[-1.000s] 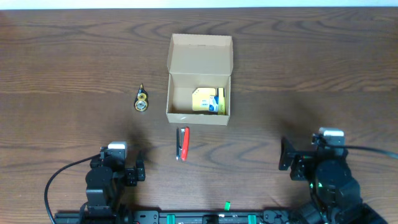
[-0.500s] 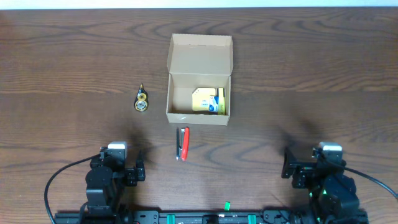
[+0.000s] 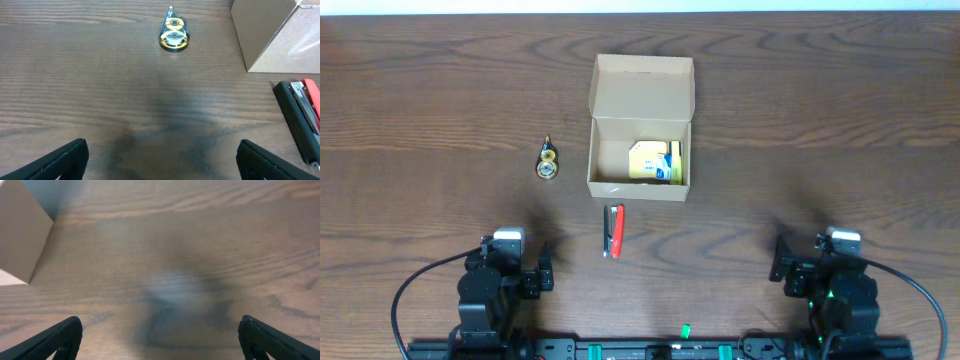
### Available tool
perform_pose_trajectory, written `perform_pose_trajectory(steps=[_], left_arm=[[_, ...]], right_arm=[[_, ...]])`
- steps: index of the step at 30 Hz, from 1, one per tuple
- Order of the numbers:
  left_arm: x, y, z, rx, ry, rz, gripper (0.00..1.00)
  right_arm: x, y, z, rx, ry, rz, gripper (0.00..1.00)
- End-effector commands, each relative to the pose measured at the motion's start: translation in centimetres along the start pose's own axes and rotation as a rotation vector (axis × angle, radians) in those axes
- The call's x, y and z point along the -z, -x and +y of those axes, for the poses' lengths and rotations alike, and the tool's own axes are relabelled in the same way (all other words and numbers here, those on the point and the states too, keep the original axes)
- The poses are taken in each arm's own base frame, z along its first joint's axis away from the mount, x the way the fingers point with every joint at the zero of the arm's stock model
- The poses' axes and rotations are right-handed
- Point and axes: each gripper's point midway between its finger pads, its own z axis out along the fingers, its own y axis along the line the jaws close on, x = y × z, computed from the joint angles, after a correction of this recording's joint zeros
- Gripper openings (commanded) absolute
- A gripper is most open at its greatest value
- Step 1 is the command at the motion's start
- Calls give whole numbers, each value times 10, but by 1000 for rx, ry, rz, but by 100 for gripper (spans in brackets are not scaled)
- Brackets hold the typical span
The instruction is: Pack container
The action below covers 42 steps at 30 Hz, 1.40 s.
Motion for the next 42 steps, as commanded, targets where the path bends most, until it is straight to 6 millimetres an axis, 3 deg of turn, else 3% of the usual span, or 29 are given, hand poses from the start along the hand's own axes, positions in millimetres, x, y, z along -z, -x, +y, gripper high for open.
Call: perform_pose_trajectory(steps=[1,10,17,39,42], left_arm=[[-1,-3,-1,-12,-6,8,95],[-1,-3,-1,-12,-5,8,96],[-1,-3,-1,-12,-5,8,95],[-1,-4,-1,-13,-5,10,95],[0,-8,7,-12,41,27,96]], right_arm=[[-8,-11,3,7,25,21,99],[-13,-17,12,16,76,30,99],[-11,-20,28,139,163,36,99],[-11,-20,28,138,163,34,99],[-11,-20,28,138,163,35,99]])
